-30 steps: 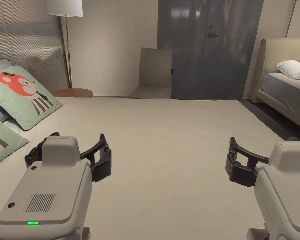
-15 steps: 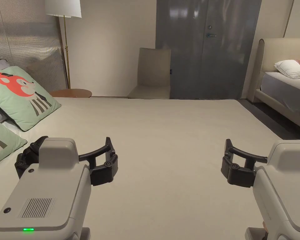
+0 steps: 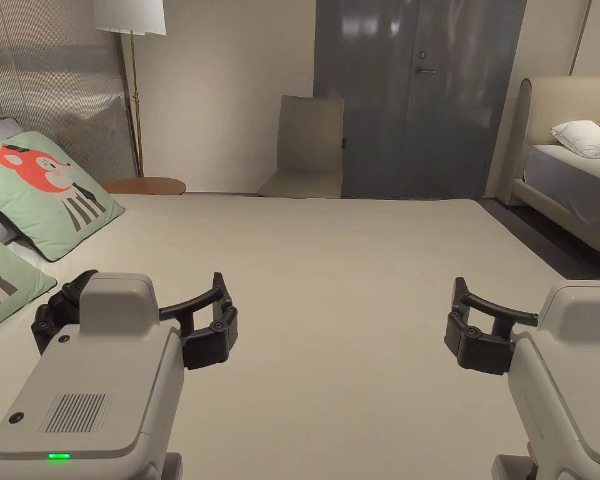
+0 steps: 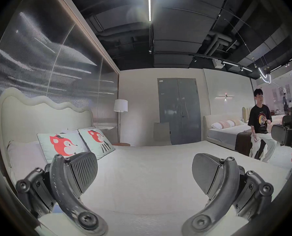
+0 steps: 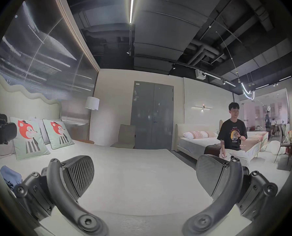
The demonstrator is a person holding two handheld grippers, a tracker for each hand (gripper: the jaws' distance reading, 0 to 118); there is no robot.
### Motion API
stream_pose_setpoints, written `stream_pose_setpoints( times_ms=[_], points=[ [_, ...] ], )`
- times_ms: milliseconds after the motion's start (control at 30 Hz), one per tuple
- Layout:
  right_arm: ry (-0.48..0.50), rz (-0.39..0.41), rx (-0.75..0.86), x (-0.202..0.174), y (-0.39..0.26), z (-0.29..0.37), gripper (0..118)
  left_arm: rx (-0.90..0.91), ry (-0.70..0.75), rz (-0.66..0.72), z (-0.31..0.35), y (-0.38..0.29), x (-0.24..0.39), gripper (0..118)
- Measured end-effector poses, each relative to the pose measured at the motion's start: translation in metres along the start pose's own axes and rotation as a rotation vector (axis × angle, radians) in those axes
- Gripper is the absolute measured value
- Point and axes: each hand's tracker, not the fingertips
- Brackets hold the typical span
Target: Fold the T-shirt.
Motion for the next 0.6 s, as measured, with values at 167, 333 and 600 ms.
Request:
stream_pose_setpoints(
  times_ms=[167,333,600],
  points=[
    [0.004,0.001,0.002,0.0002,-0.0001,0.0002,117,0.005,0.001,-0.002,0.0,0.0006,0.0001,111],
    [0.01,0.005,-0.001,-0.0001,-0.0004,0.0002,117,0.006,0.003,0.0,0.0,0.0003,0.0002,111],
    [0.028,0.001,0.007,0.001,0.0008,0.0014,117,0.006,0.002,-0.004,0.0012,-0.0006,0.001,111]
  ],
)
